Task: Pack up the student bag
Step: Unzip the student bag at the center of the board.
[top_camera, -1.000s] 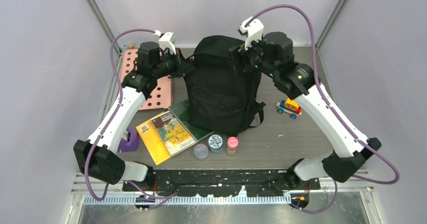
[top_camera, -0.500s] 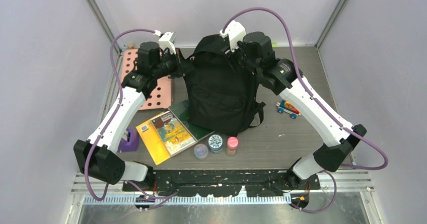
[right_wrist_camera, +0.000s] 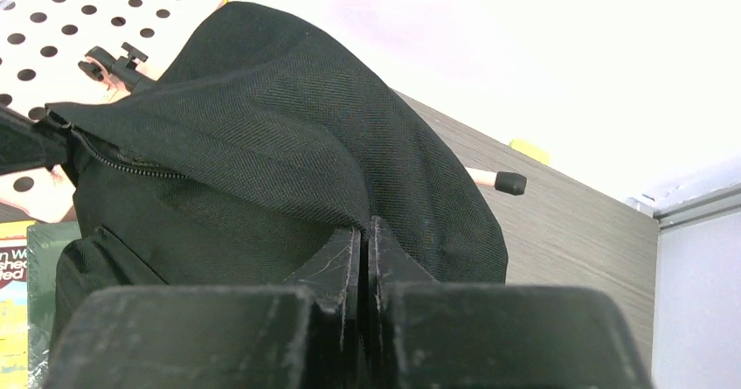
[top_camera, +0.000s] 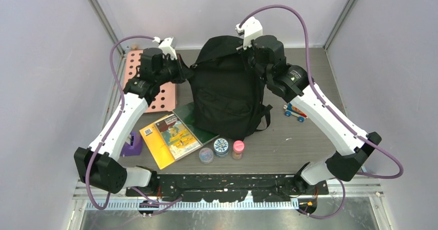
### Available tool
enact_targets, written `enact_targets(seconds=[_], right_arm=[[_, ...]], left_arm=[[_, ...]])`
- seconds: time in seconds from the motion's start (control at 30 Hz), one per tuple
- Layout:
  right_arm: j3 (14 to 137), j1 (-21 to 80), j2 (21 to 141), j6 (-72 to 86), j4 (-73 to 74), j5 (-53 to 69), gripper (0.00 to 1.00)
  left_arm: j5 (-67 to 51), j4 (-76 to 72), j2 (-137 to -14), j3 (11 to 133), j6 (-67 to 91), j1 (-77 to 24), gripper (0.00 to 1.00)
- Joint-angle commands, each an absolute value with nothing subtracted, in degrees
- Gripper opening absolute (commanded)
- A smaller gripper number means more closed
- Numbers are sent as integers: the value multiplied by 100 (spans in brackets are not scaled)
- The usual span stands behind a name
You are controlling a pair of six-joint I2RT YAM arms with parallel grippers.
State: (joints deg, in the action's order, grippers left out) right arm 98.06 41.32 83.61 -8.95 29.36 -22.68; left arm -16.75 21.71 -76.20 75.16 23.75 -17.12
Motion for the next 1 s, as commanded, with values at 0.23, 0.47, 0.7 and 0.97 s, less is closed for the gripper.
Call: enact_targets(seconds=[0.23, 0.47, 0.7, 0.97], right_arm=[[9636, 4157, 7814, -383, 2181, -3214, 0], [9556, 4157, 7727, -225, 1934, -3638, 0], [9561, 4157, 7711, -182, 1820, -3797, 1], [9571, 4157, 7740, -110, 1801, -3814, 0]], left_arm=[[-1565, 2019, -7072, 6675, 2795, -1459, 0], [-1423, 2038, -6802, 6090, 2856, -1450, 0], [-1332, 1990, -6544, 5624, 2943, -1446, 0], [-1418, 1875, -6408, 5143, 3036, -1447, 0]])
